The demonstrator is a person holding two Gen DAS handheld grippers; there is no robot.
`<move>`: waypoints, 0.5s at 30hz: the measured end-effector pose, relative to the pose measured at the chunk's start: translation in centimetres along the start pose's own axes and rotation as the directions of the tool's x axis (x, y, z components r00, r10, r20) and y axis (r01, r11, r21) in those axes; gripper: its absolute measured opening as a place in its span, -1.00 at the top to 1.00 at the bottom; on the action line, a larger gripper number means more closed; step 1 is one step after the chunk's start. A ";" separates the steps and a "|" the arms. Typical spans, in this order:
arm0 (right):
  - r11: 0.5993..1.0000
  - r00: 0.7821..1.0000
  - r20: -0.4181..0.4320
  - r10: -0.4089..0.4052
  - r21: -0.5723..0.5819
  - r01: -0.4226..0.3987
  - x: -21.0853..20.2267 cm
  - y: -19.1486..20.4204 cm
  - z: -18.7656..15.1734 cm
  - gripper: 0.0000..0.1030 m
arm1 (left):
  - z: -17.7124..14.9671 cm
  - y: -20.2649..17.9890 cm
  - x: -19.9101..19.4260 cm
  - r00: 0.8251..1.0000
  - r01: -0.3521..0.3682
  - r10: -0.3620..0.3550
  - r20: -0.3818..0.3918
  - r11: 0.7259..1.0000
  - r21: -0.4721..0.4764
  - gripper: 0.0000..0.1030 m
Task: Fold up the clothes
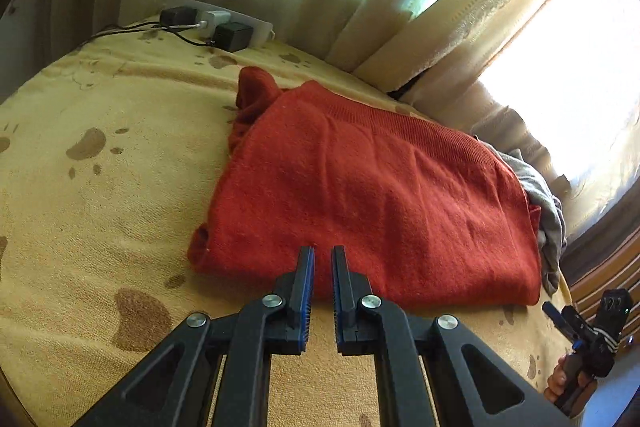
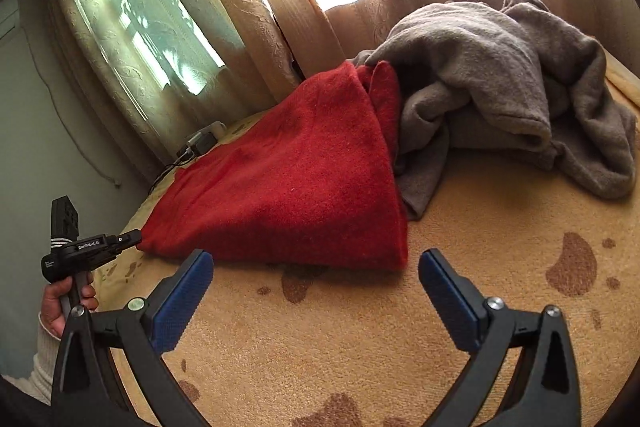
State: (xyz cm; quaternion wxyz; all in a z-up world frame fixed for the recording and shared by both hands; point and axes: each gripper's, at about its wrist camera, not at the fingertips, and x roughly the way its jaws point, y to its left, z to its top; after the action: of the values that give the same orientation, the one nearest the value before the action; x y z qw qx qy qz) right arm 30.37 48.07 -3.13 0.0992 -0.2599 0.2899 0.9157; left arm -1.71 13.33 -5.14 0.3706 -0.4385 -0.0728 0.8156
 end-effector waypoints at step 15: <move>0.994 0.998 -0.061 0.001 0.110 0.006 1.1 -1.9 -0.4 -1.00 | 5.0 5.6 4.0 0.996 0.067 -0.077 -0.038 0.977 -0.203 0.83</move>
State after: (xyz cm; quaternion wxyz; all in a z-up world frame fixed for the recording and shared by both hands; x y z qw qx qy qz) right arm 30.24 49.37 -4.92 0.1057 -0.2822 0.3427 0.8898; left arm -9.95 13.06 -7.26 0.3551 -0.4894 -0.1623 0.7798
